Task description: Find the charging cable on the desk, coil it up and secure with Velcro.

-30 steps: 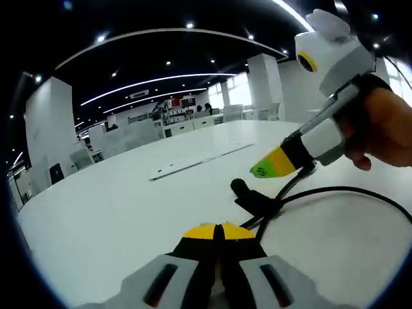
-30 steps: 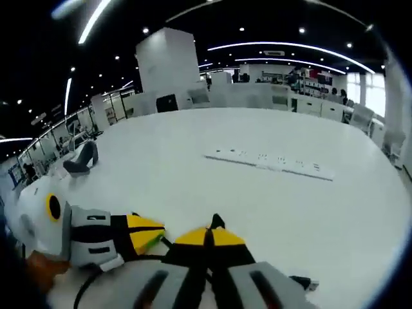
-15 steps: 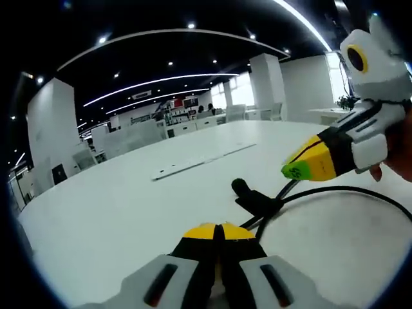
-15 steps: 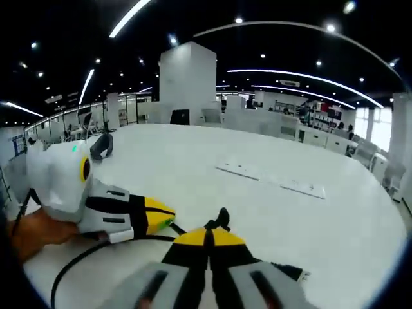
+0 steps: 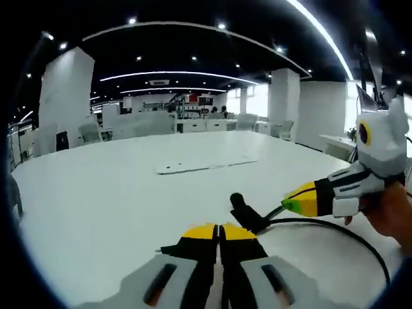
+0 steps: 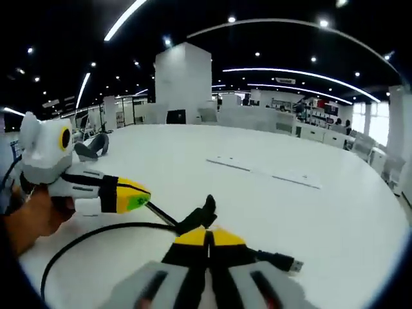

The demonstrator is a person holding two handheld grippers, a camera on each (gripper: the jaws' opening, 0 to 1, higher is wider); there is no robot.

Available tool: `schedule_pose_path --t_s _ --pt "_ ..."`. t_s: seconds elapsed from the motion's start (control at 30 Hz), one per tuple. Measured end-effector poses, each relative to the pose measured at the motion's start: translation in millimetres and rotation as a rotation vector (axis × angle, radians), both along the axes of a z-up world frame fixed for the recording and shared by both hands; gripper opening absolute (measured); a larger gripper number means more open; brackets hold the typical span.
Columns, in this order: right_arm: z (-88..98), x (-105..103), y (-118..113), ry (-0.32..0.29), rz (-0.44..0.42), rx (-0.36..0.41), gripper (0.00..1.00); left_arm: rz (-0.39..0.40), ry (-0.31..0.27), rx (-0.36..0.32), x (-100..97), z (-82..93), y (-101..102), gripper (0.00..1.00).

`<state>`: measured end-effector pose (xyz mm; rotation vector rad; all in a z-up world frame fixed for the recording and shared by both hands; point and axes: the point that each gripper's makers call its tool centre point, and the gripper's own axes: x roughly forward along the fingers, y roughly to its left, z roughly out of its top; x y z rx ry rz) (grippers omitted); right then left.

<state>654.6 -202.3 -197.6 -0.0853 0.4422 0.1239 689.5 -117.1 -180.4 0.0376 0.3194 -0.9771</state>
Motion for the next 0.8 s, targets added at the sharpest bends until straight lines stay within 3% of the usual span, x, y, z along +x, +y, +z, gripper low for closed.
schedule_pose_path --t_s 0.03,0.17,0.47,0.57,0.8 --pt "-3.7 -1.0 1.2 0.015 0.002 0.004 0.03 0.002 0.022 0.017 -1.8 -4.2 0.9 0.08" --pt "-8.2 -4.3 5.7 0.016 -0.002 0.021 0.13 -0.01 0.022 0.047 -3.7 -10.0 -1.8 0.12" --pt "-14.5 -10.9 10.5 0.02 0.006 -0.038 0.33 -0.019 0.004 0.047 -2.4 -11.7 -1.8 0.25" --pt "-19.2 -12.8 14.0 0.032 0.015 -0.042 0.4 -0.04 -0.042 0.06 -6.0 -11.3 -2.5 0.32" --pt "-17.0 -14.0 16.8 0.016 0.036 -0.079 0.43 -0.065 -0.093 0.066 -16.4 -5.0 -3.7 0.35"
